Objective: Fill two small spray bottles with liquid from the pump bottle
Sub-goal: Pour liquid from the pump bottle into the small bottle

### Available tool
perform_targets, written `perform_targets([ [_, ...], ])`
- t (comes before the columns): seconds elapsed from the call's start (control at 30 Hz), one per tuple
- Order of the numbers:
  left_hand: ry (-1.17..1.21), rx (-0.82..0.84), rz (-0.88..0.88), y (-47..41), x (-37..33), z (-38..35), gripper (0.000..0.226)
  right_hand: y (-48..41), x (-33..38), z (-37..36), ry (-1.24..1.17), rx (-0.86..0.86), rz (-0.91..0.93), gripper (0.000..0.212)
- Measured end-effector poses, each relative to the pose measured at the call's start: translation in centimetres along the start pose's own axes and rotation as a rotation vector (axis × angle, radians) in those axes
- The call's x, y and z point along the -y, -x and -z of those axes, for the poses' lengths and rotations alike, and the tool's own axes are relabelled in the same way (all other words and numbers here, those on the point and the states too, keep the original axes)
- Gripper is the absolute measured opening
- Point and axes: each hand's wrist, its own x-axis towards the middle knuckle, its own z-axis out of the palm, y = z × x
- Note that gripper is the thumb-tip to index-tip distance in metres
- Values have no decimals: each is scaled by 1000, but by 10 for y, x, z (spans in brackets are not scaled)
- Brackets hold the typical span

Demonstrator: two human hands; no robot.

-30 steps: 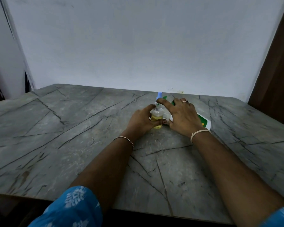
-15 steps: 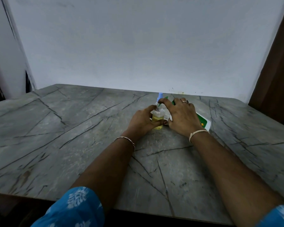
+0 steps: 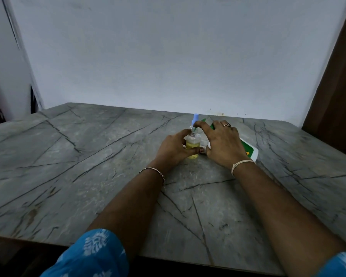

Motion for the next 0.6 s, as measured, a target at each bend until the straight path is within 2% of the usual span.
perform_targets([
  [0.2, 32, -1, 37, -1, 0, 1, 76, -1, 1, 0, -20, -1, 4, 75],
  [0.4, 29, 9, 36, 0, -1, 1, 79, 3, -5, 1, 0, 1, 39, 85],
  [0.6, 28, 24, 50, -1, -2, 1, 79, 2, -2, 1, -7, -6, 20, 76],
])
